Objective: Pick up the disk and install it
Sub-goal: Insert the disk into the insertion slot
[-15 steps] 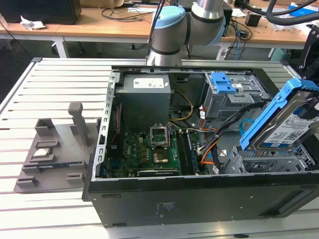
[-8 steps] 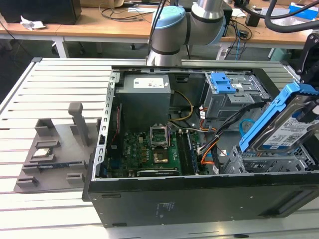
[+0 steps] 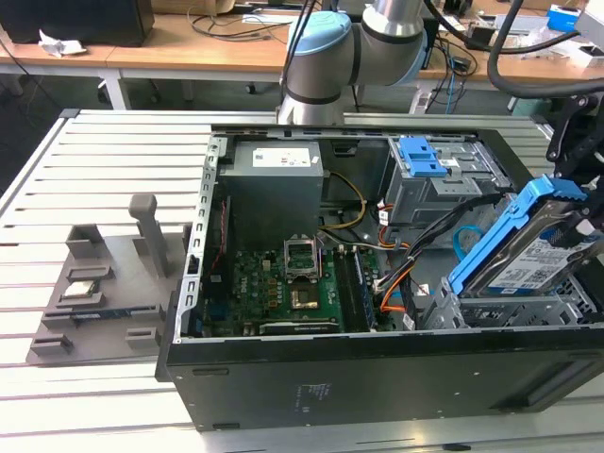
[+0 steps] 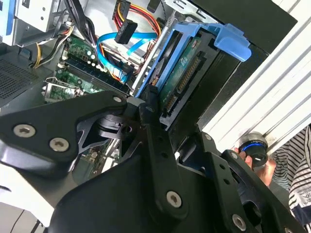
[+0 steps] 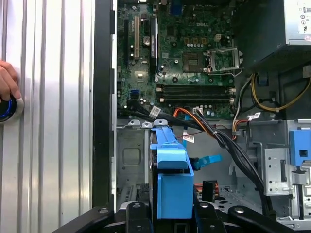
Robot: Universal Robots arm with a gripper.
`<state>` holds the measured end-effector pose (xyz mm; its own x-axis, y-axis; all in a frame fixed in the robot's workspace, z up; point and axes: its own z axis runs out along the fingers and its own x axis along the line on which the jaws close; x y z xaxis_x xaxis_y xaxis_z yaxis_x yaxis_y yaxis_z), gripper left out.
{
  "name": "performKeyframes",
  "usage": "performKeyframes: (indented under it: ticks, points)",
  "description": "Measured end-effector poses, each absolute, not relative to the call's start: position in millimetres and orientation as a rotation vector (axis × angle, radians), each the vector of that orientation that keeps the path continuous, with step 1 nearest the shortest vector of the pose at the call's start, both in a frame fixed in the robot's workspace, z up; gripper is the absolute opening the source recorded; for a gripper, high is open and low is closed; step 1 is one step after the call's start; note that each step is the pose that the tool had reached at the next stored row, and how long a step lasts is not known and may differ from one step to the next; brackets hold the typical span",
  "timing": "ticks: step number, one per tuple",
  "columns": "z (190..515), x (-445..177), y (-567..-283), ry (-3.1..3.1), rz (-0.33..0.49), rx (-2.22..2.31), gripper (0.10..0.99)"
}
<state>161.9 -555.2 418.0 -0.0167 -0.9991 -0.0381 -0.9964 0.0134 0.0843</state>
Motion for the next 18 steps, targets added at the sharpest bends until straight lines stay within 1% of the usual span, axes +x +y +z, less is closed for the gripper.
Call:
performKeyframes:
  ticks: [13, 15, 16, 18]
  points:
    - [395.9, 149.2, -555.2, -2.213, -0.135, 2.18, 0.365]
    - [395.0, 149.1, -555.2, -2.213, -0.135, 2.18, 0.376]
    - [394.3, 149.0, -555.2, -2.213, -0.135, 2.18, 0.439]
    - [393.2, 149.0, -555.2, -2.213, -0.135, 2.18, 0.424]
